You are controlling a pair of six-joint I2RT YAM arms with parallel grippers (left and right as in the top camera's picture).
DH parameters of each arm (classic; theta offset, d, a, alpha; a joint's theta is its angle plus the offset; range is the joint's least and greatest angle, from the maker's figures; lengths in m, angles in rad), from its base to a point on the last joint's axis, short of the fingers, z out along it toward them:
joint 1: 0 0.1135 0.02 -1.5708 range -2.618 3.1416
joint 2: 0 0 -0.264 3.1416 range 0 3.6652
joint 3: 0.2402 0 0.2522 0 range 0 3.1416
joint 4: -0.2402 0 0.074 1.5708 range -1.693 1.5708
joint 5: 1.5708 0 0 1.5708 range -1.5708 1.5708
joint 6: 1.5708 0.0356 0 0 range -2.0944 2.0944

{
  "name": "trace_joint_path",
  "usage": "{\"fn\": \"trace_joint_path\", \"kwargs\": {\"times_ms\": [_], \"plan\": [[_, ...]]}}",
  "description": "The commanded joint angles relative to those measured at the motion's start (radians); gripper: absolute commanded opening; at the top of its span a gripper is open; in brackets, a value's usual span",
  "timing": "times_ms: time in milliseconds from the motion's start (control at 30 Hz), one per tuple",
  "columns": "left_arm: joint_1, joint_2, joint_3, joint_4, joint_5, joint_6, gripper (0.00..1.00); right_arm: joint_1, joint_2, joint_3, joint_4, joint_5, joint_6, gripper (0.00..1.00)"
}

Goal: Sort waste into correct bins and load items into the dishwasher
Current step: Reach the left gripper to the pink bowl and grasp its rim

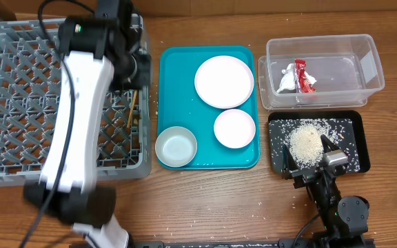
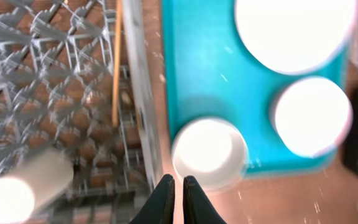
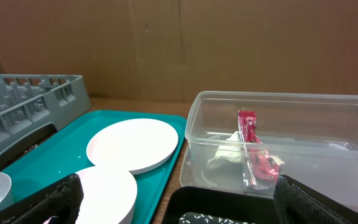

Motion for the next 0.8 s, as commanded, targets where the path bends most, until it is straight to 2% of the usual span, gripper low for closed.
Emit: {"fn": "trace_joint_path", "kwargs": {"times_ms": [0,200,267,300,433,500,600,767], "plan": [[-0.080,-0.171,0.010,-0.058,-0.124,-0.121,0.09,0.001,-0.010,-0.010,0.005,0.005,-0.001,1.00],[-0.212,-0.373,-0.061,-0.082,-0.121,-0.163,0.15,0.001,-0.010,-0.010,0.005,0.005,-0.001,1.00],[-0.278,-0.482,-0.110,-0.083,-0.121,-0.186,0.25,0.001,-0.010,-0.010,0.005,0.005,-0.001,1.00],[-0.294,-0.519,-0.127,-0.083,-0.125,-0.196,0.27,0.001,-0.010,-0.010,0.005,0.006,-0.001,1.00],[-0.305,-0.640,-0.174,-0.082,-0.201,-0.241,0.25,0.001,-0.010,-0.010,0.005,0.006,-0.001,1.00],[-0.306,-0.685,-0.198,-0.064,-0.193,-0.253,0.26,0.001,-0.010,-0.010,0.005,0.005,-0.001,1.00],[-0.306,-0.713,-0.282,0.049,-0.111,-0.244,0.24,0.001,-0.010,-0.010,0.005,0.006,-0.001,1.00],[-0.306,-0.641,-0.502,0.360,0.079,-0.174,0.25,0.001,-0.010,-0.010,0.005,0.005,-0.001,1.00]]}}
